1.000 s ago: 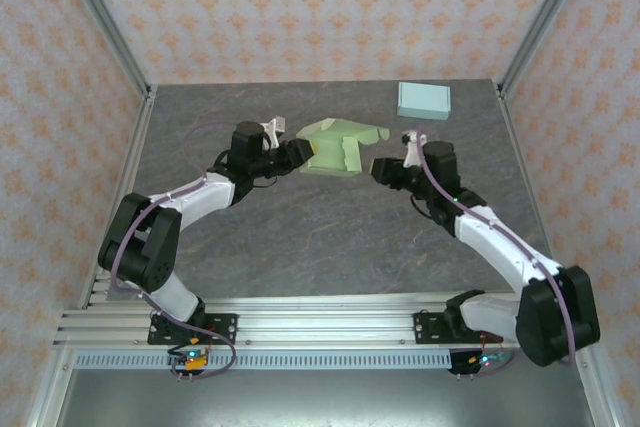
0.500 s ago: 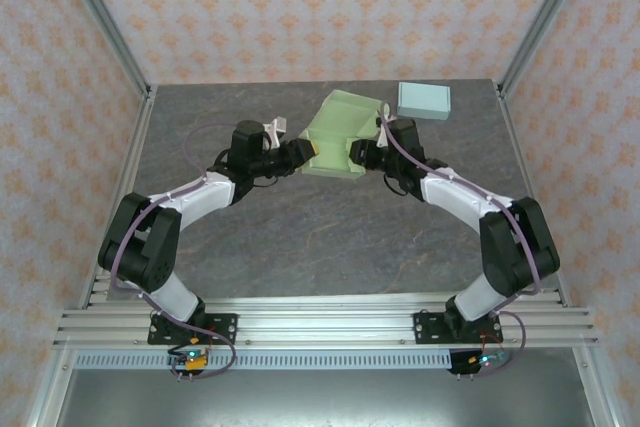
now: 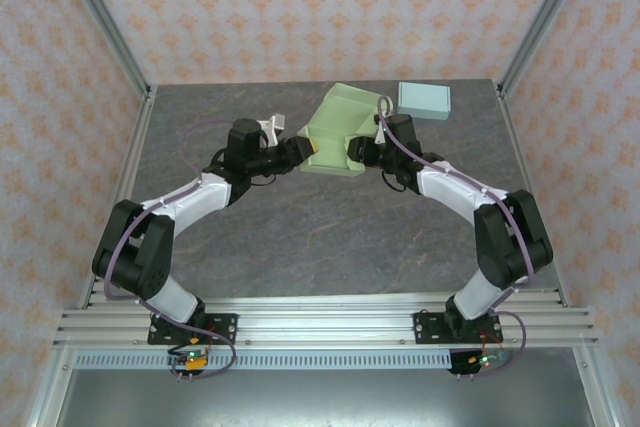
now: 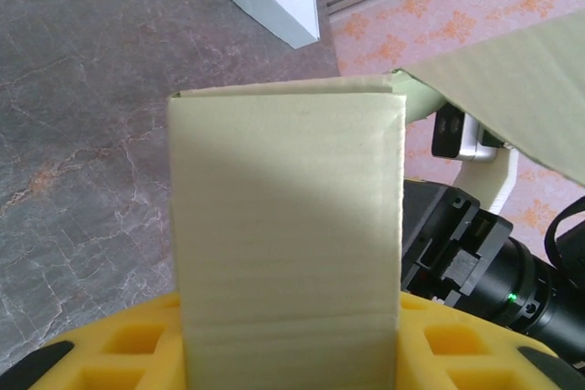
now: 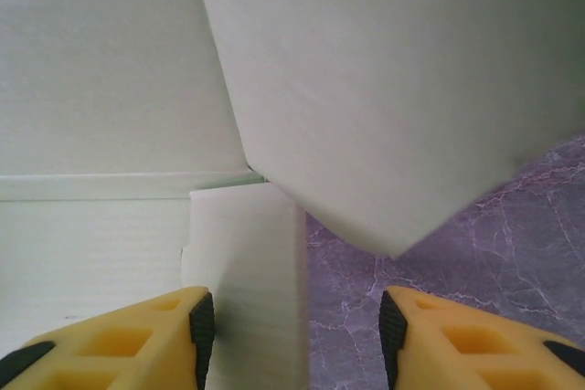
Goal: Fold the paper box
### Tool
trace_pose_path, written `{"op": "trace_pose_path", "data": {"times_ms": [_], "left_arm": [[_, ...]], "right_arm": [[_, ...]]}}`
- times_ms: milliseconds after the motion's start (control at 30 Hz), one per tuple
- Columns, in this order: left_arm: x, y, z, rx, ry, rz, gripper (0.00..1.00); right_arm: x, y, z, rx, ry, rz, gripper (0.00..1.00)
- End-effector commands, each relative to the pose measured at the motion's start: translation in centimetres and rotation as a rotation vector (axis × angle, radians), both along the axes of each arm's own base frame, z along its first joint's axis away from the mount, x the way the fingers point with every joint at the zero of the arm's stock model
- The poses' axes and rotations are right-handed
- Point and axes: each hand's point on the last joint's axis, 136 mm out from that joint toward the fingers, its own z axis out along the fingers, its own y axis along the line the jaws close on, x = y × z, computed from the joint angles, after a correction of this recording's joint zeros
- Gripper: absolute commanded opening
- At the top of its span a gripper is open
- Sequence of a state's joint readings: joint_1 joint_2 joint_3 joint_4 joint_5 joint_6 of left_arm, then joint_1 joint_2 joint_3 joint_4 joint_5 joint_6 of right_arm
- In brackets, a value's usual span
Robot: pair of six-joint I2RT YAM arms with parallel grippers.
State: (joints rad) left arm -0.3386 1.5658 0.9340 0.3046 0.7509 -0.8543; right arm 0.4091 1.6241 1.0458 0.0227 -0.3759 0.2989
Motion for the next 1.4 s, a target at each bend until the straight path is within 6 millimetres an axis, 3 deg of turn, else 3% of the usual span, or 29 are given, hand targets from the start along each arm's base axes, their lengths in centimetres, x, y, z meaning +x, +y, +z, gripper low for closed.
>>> {"op": "trace_pose_path", "data": {"times_ms": [0, 100, 233, 333, 600, 700, 767, 967, 1033, 1200, 1367], "left_arm": [[-0.4, -0.3, 3.5, -0.017, -0.127, -0.034, 0.37], [-0.5, -0.3, 3.7, -0.021, -0.134, -0.035, 0.37], [-0.6, -0.6, 4.3, -0.02, -0.16, -0.047, 0.37], [-0.9, -1.0, 4.5, -0.003, -0.179, -0.069, 0.36], [-1.2, -0.9, 5.4, 0.022, -0.23, -0.064, 0.35], [-1.1, -0.5, 5.4, 0.051, -0.241, -0.047, 0.35], [-1.0, -0.3, 5.2, 0.075, -0.24, -0.034, 0.35], [-0.7, 0.0, 5.0, 0.093, -0.234, -0.006, 0.35], [-0.7, -0.3, 5.1, 0.091, -0.236, -0.015, 0.35], [-0.8, -0.7, 5.6, 0.098, -0.243, -0.027, 0.35], [-0.8, -0.8, 5.9, 0.096, -0.243, -0.022, 0.35]], "right_arm": [[-0.3, 0.3, 0.4, 0.04, 0.027, 0.017, 0.46], [-0.3, 0.4, 0.5, 0.054, 0.028, 0.013, 0.36], [-0.2, 1.0, -0.4, 0.051, 0.048, 0.02, 0.35], [-0.1, 2.1, -0.8, 0.062, 0.059, 0.038, 0.37], [0.7, 2.4, -2.6, 0.049, 0.074, 0.021, 0.38], [0.8, 3.3, -2.3, 0.109, 0.081, 0.04, 0.49], [0.7, 4.1, -1.8, 0.165, 0.077, 0.06, 0.5], [0.4, 4.4, -1.4, 0.173, 0.052, 0.064, 0.35], [0.5, 4.1, -1.6, 0.137, 0.036, 0.051, 0.23], [1.1, 2.3, -2.3, -0.116, -0.041, -0.058, 0.0], [1.4, -1.4, -3.1, -0.314, -0.126, -0.321, 0.0]]}}
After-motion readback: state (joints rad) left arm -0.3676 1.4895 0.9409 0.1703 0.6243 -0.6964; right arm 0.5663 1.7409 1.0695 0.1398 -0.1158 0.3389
